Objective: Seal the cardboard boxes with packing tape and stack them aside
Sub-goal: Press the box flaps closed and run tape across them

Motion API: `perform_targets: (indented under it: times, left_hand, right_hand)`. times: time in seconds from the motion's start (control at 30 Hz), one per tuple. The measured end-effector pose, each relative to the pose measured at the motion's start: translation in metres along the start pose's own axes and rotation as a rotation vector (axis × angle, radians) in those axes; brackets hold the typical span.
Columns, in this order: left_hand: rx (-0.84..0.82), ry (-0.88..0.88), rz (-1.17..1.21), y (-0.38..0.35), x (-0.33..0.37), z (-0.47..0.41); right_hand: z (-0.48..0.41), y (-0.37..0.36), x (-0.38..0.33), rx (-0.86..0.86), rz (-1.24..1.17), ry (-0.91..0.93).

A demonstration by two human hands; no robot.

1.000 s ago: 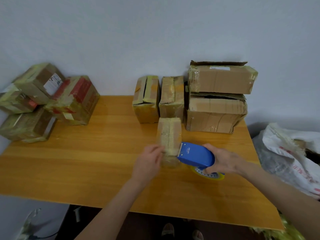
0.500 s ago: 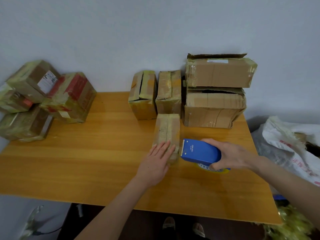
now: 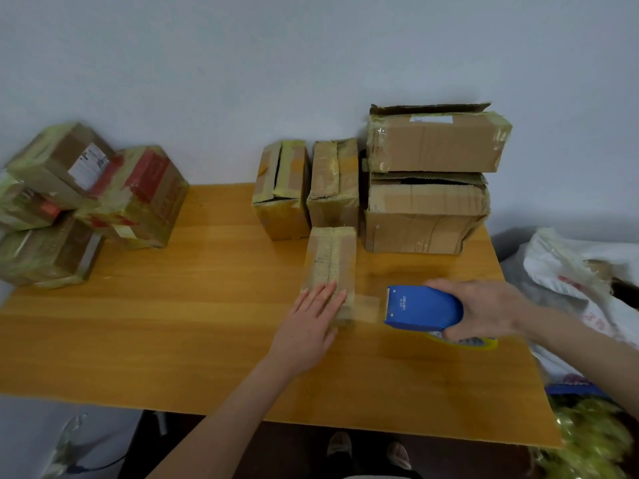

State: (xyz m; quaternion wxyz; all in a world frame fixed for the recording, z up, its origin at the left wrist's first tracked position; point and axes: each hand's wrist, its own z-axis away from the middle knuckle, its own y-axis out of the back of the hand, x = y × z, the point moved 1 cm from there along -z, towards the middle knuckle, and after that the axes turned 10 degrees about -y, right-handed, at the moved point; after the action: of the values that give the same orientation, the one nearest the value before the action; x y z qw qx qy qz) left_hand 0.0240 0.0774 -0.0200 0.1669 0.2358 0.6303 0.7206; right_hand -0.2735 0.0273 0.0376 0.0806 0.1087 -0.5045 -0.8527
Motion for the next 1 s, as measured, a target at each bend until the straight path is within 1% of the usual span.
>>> perform_targets:
  times: [0.1, 0.2, 0.3, 0.53, 0.6, 0.67, 0.8, 0.83, 0.87, 1.0]
  left_hand:
    - [0.02, -0.006, -0.004, -0.005, 0.0, -0.001]
    - [0.004, -0.006, -0.01, -0.004, 0.001, -0.002]
    - [0.035, -0.003, -0.006, -0.001, 0.003, -0.002]
    - [0.059, -0.009, 0.009, -0.001, 0.003, 0.0]
    - [0.056, -0.009, 0.01, -0.001, 0.003, -0.001]
    - [0.054, -0.009, 0.001, -0.001, 0.004, 0.0]
    - [0.025, 0.001, 0.003, 0.001, 0.002, 0.002]
    - [0.024, 0.0, 0.004, 0.0, 0.002, 0.001]
    - [0.02, -0.001, 0.004, 0.0, 0.002, 0.0]
    - [0.005, 0.007, 0.005, 0.0, 0.003, -0.002]
  right_hand:
    - [-0.006, -0.009, -0.022, -0.005, 0.065, 0.006]
    - [-0.017, -0.014, -0.034, -0.036, 0.093, -0.015]
    - [-0.03, -0.012, -0.052, -0.043, 0.116, -0.012]
    - [-0.044, 0.002, -0.066, -0.135, 0.111, -0.049]
    - [-0.046, 0.007, -0.068, -0.185, 0.065, -0.079]
    - [-0.051, 0.007, -0.07, -0.192, 0.044, -0.113]
    - [-0.048, 0.005, -0.059, -0.124, 0.211, -0.242]
    - [-0.046, 0.005, -0.052, -0.124, 0.181, -0.254]
    - [-0.046, 0.004, -0.044, -0.12, 0.062, -0.265]
    - [-0.049, -0.009, -0.03, -0.075, -0.793, -0.352]
